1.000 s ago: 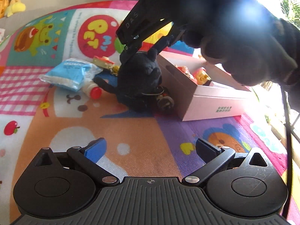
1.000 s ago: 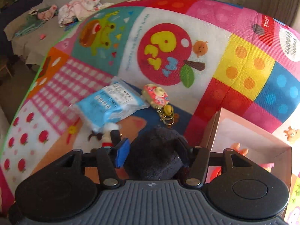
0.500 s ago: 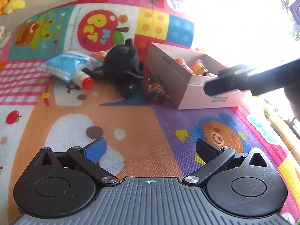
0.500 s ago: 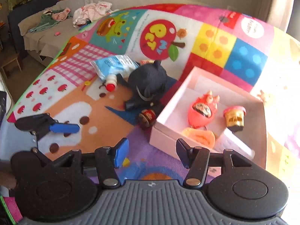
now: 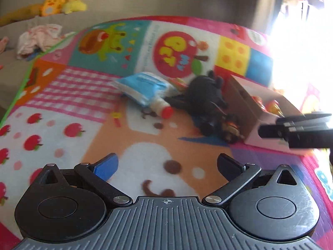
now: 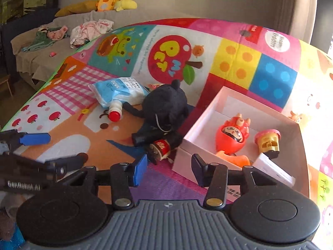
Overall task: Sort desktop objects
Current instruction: 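Move the right gripper toward the small black-haired doll keychain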
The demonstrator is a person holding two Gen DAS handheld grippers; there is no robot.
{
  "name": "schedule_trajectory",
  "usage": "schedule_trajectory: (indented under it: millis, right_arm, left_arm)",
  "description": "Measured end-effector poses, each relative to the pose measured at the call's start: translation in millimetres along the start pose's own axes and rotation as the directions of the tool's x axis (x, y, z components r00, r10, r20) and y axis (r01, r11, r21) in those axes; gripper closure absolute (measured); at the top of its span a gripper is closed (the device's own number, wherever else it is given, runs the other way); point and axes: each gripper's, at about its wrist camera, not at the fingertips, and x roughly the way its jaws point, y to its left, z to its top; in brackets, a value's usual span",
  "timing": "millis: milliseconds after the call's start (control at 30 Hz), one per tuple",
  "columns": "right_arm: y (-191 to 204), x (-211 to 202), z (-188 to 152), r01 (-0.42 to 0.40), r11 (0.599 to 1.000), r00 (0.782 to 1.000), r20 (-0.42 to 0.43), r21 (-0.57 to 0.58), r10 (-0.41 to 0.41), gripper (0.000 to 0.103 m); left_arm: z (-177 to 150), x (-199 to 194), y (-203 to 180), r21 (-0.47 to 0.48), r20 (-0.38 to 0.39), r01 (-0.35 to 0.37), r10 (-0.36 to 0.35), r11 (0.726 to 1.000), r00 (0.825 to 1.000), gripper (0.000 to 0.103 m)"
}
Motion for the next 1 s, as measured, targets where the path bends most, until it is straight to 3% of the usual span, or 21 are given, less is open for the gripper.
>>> schedule_trajectory:
  millis: [100, 267, 367, 500, 533, 567, 633, 800, 900, 1000]
  right_arm:
    - [31.0, 20.0, -1.2, 0.064, 0.996, 0.998, 0.017, -0.054, -0.063, 0.058]
    - [65.0, 59.5, -2.2, 0.249, 0.956, 0.969, 0.049, -0.156, -0.244, 0.061]
    - [64.6, 68.5, -1.2, 0.261, 0.954, 0.965, 0.011, -0.148, -0.263, 0.068]
    - [60.4, 45.1, -13.0, 0.204, 0.963, 0.979, 0.009, -0.176, -0.206, 0.075]
    - [58.4, 36.9, -18.9, 0.197, 0.962, 0.980, 0.000, -0.188, -0.200, 0.092]
    - [55.5, 31.1, -24.5, 0.186, 0.963, 0.981, -0.018, -0.196, -0.194, 0.099]
    - [42.2, 17.2, -39.0, 0.172, 0.967, 0.981, -0.054, -0.188, -0.185, 0.099]
    - [4.9, -6.0, -64.4, 0.237, 0.964, 0.967, -0.070, -0.119, -0.246, 0.099]
    - [1.6, -14.3, -61.1, 0.221, 0.971, 0.975, -0.009, -0.092, -0.223, 0.098]
    - [21.3, -16.0, -52.0, 0.198, 0.971, 0.978, 0.096, -0.137, -0.186, 0.080]
  left_arm:
    - [4.4, 3.9, 21.8, -0.125, -0.012, -0.027, 0.026, 0.992, 1.000, 0.000]
    - [4.3, 2.6, 21.5, -0.119, -0.004, -0.021, 0.021, 0.993, 1.000, 0.000]
    - [4.0, 3.3, 22.1, -0.127, -0.005, -0.018, 0.017, 0.992, 1.000, 0.000]
    - [2.9, 4.1, 23.5, -0.134, -0.009, -0.017, 0.016, 0.991, 1.000, 0.000]
    - [2.8, 4.1, 23.2, -0.131, -0.010, -0.019, 0.017, 0.991, 1.000, 0.000]
    - [2.9, 4.1, 22.5, -0.127, -0.010, -0.020, 0.019, 0.992, 1.000, 0.000]
    - [2.7, 4.0, 20.6, -0.118, -0.013, -0.023, 0.021, 0.993, 1.000, 0.000]
    - [3.2, 7.3, 9.3, -0.059, -0.031, -0.032, 0.030, 0.998, 0.999, 0.000]
    - [3.1, 9.5, 3.2, -0.032, -0.034, -0.060, 0.059, 0.998, 0.998, 0.000]
    - [2.7, 7.9, 4.6, -0.052, -0.024, -0.107, 0.106, 0.993, 0.994, 0.000]
